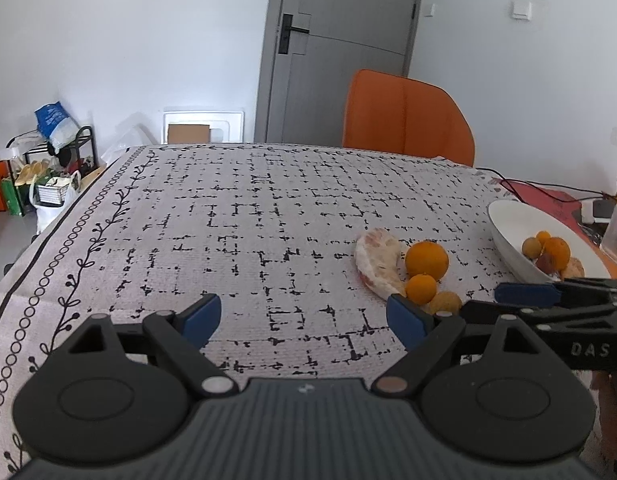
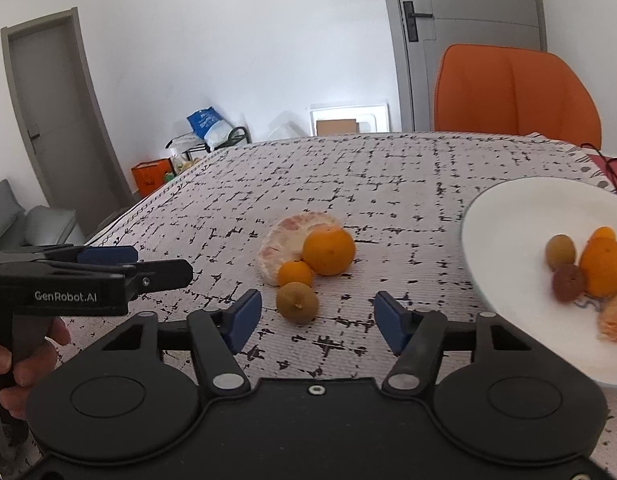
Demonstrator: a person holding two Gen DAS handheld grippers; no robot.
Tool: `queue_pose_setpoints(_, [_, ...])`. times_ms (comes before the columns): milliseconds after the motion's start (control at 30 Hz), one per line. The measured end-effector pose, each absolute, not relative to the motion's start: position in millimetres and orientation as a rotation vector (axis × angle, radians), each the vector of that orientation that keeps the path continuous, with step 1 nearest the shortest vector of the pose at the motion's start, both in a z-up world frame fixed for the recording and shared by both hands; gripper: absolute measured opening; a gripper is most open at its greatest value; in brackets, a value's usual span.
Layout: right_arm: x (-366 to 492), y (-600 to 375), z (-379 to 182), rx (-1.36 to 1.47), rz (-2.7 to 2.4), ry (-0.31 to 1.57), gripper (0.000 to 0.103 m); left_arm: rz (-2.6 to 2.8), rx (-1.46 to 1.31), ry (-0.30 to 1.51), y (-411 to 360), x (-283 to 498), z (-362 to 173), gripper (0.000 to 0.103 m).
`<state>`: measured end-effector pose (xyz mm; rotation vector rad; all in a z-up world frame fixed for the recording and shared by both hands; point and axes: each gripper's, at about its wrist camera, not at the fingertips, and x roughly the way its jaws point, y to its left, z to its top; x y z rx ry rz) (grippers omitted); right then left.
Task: Organize fruits
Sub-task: 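Move both open grippers back to the fruit pile, then grasp the small mandarin with the left gripper while the right gripper grasps the apricot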
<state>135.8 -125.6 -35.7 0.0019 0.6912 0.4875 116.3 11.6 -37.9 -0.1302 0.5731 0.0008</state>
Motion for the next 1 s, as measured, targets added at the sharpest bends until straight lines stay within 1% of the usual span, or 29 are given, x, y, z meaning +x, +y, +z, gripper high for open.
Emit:
queue_pose_setpoints(233, [148.1, -116.9, -44.3, 0.022, 0.507, 0.734, 0.048, -0.024, -0.136, 0.580, 16.9, 121.1, -41.3, 0.088])
queue_pose_setpoints(267, [149.8, -116.2, -45.4, 0.025, 0.511, 0.739, 0.043, -0.026, -0.136, 0.582, 17.5, 122.3, -41.8, 0.087])
queue_pose_setpoints(300, [151.4, -115.2, -47.1, 0.027, 0.514, 0.744, 0.033, -0.028, -0.135, 0.584, 17.8, 123.3, -42.3, 0.087])
queue_pose_setpoints(333, [152.3, -114.5, -48.2, 0.026, 0.515, 0.746, 0.026, -0.029, -0.133, 0.586, 18.1, 124.2, -42.7, 0.087])
queue_pose_setpoints(367, [153.2, -114.2, -48.6, 0.027, 0.519, 0.746, 0.025, -0.031, -0.131, 0.587, 17.7, 124.7, -42.8, 0.087])
queue_pose_setpoints(533, [152.0, -118.4, -44.6, 0.041, 0.519, 0.738, 0.025, -0.056, -0.116, 0.581, 10.7, 129.0, -40.0, 0.086])
queue_pose_setpoints(600, [151.9, -121.6, -41.4, 0.043, 0.514, 0.731, 0.025, -0.070, -0.110, 0.576, 6.7, 130.5, -38.5, 0.083])
queue_pose_setpoints(800, [148.5, -136.0, -31.4, 0.043, 0.486, 0.702, 0.025, -0.107, -0.107, 0.577, -4.5, 136.6, -38.2, 0.069])
queue_pose_setpoints(867, [147.5, -140.0, -28.5, 0.043, 0.477, 0.696, 0.025, -0.119, -0.112, 0.581, -6.6, 138.7, -39.0, 0.063])
queue_pose_setpoints(1000, [144.8, -149.1, -24.5, 0.043, 0.458, 0.687, 0.025, -0.145, -0.112, 0.583, -15.0, 141.1, -39.1, 0.057])
